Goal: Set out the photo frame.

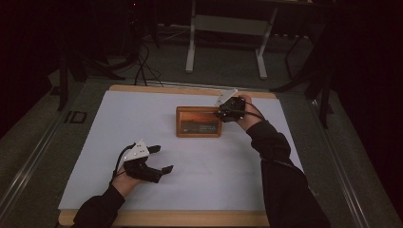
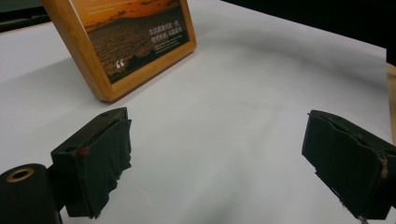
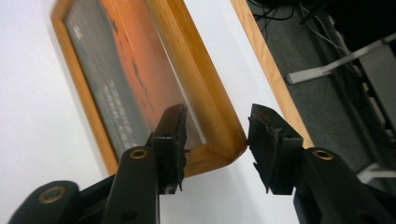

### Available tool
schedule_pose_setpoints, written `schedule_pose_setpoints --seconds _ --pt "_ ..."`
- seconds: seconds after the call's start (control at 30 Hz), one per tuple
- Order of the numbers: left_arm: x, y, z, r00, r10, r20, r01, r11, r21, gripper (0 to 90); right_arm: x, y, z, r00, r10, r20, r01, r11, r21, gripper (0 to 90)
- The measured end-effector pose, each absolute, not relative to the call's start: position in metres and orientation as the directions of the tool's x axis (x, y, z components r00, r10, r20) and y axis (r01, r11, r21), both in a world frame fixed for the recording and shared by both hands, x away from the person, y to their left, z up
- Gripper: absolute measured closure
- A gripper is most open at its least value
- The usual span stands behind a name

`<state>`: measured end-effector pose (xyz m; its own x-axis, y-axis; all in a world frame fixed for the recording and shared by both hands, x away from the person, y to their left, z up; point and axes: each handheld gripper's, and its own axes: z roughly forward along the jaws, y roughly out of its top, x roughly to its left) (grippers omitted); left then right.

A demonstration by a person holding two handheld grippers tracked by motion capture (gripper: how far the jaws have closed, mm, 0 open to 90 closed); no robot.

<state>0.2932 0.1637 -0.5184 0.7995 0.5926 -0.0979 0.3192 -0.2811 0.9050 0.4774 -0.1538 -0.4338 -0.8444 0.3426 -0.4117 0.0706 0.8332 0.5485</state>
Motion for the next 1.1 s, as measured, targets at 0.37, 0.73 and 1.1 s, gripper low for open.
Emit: schedule_pose_setpoints --seconds 0.37,0.73,1.1 --pt "0.291 0.162 -0.518 0.805 0.586 -0.098 0.315 -0.281 0.907 8.4 0.452 -0.164 -0.43 -0.842 0.453 -0.292 0.131 0.697 0.705 27.4" --pt "0.288 0.16 -0.517 0.814 0.573 -0.093 0.301 -0.28 0.912 8.3 0.414 -0.178 -0.446 -0.861 0.484 -0.155 0.175 0.568 0.804 13.2" --pt "0.287 0.159 -0.517 0.824 0.559 -0.093 0.292 -0.278 0.915 8.3 0.384 -0.194 -0.473 -0.851 0.515 -0.099 0.211 0.51 0.834 13.5"
